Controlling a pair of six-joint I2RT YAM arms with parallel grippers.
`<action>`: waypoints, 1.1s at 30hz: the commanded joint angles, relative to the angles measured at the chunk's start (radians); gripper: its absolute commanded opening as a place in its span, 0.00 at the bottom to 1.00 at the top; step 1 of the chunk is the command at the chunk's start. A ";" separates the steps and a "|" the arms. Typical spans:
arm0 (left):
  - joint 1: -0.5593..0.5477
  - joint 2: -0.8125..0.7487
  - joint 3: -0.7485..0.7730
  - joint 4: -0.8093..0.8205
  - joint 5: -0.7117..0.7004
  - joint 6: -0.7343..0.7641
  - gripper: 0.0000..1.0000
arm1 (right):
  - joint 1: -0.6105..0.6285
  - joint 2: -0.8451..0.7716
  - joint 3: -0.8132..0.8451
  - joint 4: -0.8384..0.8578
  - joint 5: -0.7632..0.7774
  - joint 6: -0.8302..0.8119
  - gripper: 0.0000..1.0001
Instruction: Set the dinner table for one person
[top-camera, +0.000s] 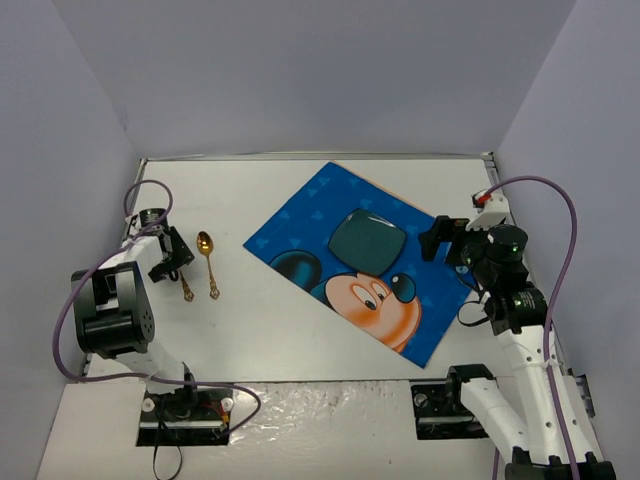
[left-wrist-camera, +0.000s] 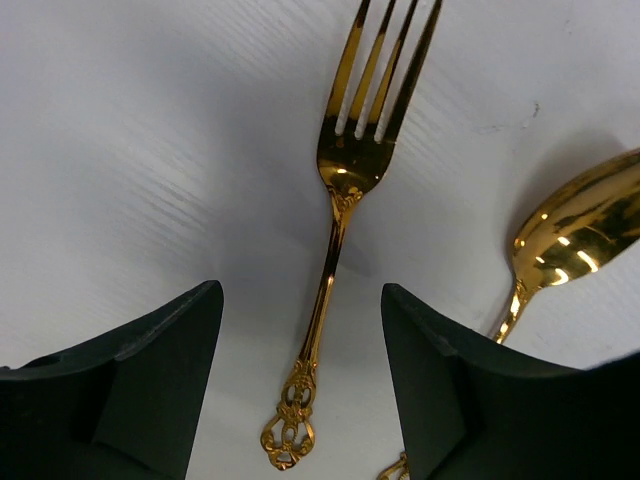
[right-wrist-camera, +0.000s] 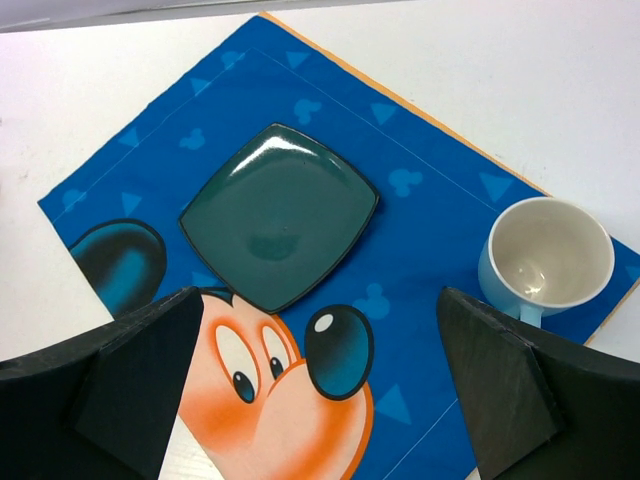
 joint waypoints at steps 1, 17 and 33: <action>0.010 0.015 0.048 0.068 0.027 0.027 0.57 | 0.011 -0.008 -0.006 0.058 -0.008 -0.033 1.00; 0.025 0.071 0.052 0.050 0.057 0.055 0.00 | 0.020 -0.018 0.007 0.044 -0.009 -0.052 1.00; -0.324 -0.016 0.452 -0.202 0.039 0.264 0.00 | 0.022 -0.045 0.041 0.006 -0.025 -0.031 1.00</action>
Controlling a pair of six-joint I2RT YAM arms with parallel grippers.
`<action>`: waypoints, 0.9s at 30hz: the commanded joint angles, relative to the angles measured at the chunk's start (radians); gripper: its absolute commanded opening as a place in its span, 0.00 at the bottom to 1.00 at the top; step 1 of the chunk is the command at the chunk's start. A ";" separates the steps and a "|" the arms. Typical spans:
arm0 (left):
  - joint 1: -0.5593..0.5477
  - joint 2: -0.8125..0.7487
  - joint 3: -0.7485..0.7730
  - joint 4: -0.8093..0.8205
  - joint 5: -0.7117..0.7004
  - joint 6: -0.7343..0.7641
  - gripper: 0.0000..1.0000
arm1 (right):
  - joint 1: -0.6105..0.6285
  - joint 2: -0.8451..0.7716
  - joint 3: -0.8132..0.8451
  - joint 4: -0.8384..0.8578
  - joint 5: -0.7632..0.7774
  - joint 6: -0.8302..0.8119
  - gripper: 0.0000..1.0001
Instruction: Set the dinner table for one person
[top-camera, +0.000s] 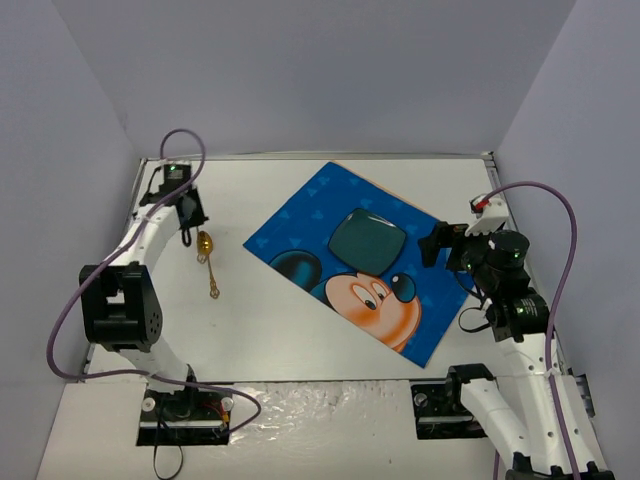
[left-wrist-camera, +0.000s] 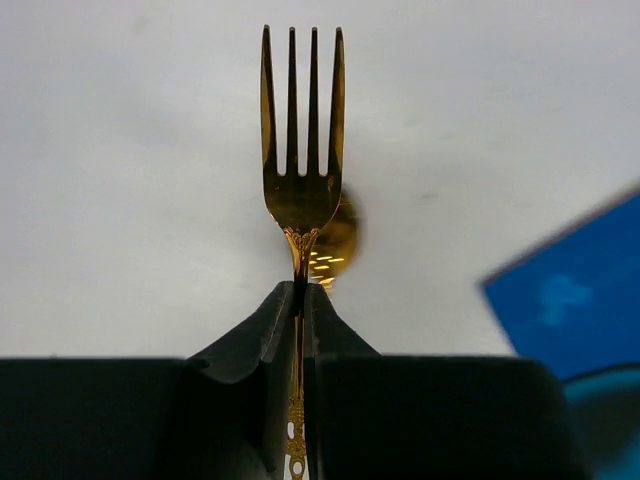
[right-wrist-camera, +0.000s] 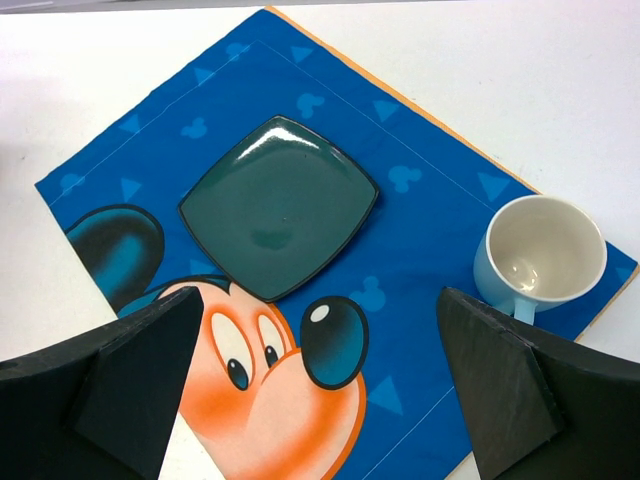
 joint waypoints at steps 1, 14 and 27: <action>-0.226 -0.021 0.190 -0.064 0.016 0.126 0.00 | 0.007 0.000 0.054 0.033 -0.021 0.010 1.00; -0.493 0.390 0.677 -0.141 0.093 0.336 0.00 | 0.006 -0.002 0.063 0.015 -0.014 0.022 1.00; -0.535 0.640 0.876 -0.092 0.199 0.341 0.00 | 0.007 0.006 0.056 -0.011 0.001 0.025 1.00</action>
